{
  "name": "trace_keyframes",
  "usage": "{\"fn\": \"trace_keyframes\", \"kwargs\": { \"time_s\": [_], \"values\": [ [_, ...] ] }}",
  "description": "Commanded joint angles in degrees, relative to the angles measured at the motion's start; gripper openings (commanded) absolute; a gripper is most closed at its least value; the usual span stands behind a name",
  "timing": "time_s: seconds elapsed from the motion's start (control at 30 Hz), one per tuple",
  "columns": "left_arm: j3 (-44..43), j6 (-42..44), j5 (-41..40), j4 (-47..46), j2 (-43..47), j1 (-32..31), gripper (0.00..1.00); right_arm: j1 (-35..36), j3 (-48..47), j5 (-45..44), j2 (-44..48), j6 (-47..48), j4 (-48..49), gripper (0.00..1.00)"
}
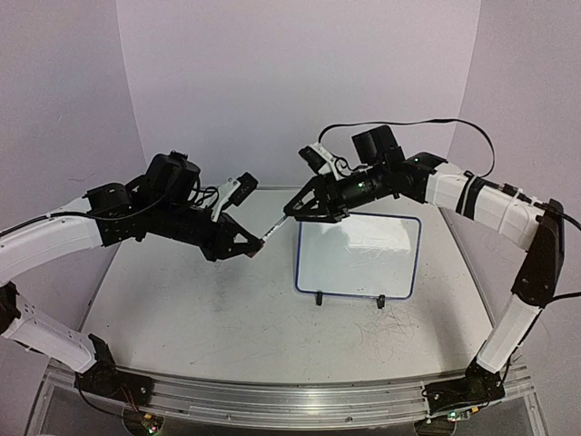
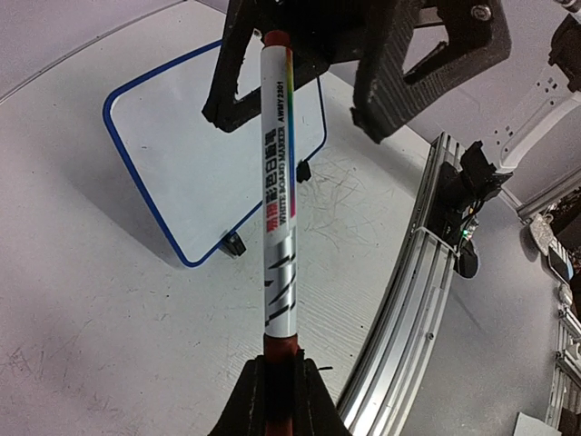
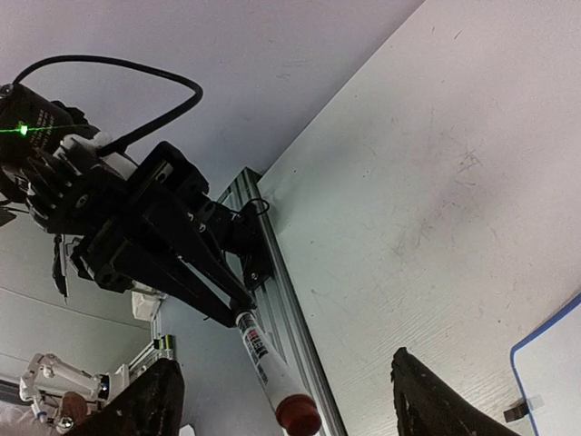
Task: Write a sentence on the whiteboard
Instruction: Pass from the left arm to the right
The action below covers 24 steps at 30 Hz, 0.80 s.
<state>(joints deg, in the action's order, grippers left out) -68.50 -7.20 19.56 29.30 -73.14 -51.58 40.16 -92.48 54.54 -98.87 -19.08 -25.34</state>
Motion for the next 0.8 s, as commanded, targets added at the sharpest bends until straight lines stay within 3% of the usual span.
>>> {"fn": "trace_keyframes", "kwargs": {
  "time_s": [0.0,0.2,0.77],
  "values": [
    [0.6,1.1,1.5,-2.1,1.6,-0.7,0.0,0.0,0.7,5.9,-1.9,1.8,0.8,0.72],
    [0.2,1.0,1.3,-2.1,1.0,-1.0,0.0,0.3,1.3,8.8,-3.5,2.6,1.1,0.58],
    [-1.5,1.0,1.2,-2.1,-1.9,-2.1,0.0,3.8,1.1,13.0,-6.7,3.6,2.8,0.46]
  ]
}}
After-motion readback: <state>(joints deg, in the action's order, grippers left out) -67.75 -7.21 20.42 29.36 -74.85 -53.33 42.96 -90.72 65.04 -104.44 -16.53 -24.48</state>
